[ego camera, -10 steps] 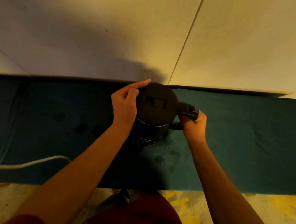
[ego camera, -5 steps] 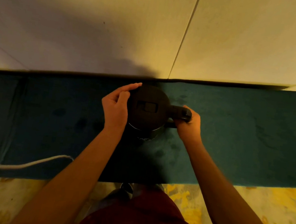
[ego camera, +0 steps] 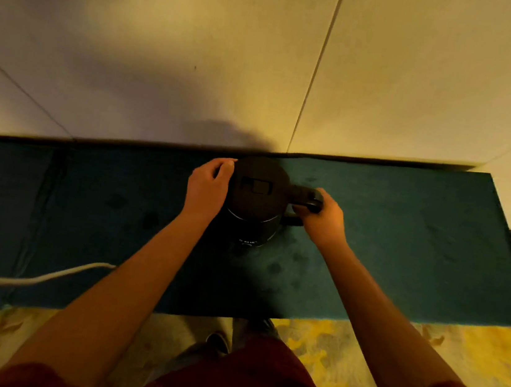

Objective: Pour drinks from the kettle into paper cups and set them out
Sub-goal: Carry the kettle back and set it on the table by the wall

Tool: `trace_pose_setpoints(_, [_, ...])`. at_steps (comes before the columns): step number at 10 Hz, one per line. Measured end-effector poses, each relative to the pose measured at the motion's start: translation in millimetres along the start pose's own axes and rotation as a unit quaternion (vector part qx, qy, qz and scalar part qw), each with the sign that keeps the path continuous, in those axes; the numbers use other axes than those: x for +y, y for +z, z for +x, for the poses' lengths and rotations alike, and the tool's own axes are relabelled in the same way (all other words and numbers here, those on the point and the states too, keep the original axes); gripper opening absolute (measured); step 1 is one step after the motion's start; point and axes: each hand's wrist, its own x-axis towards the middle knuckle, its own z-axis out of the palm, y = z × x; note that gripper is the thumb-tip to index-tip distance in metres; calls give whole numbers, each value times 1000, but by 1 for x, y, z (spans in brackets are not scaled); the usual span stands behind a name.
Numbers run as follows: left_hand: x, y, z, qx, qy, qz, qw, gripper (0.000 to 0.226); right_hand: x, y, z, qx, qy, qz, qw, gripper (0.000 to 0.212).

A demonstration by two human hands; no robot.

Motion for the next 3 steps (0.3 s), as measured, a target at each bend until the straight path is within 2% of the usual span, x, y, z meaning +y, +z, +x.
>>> trace_pose_setpoints(1, [9,-12,-4,-23,-10,60,998,27,-1,-8,-11,4,-11,-42,999,23])
trace_pose_setpoints(2, [31,-28,-6,-7,18,95,995,22,-17,-21,-20,3,-30,-72,997,43])
trace_pose_setpoints(3, [83,-55,-46,14,88,72,993,22,-42,-55,-66,15,-71,-64,995,52])
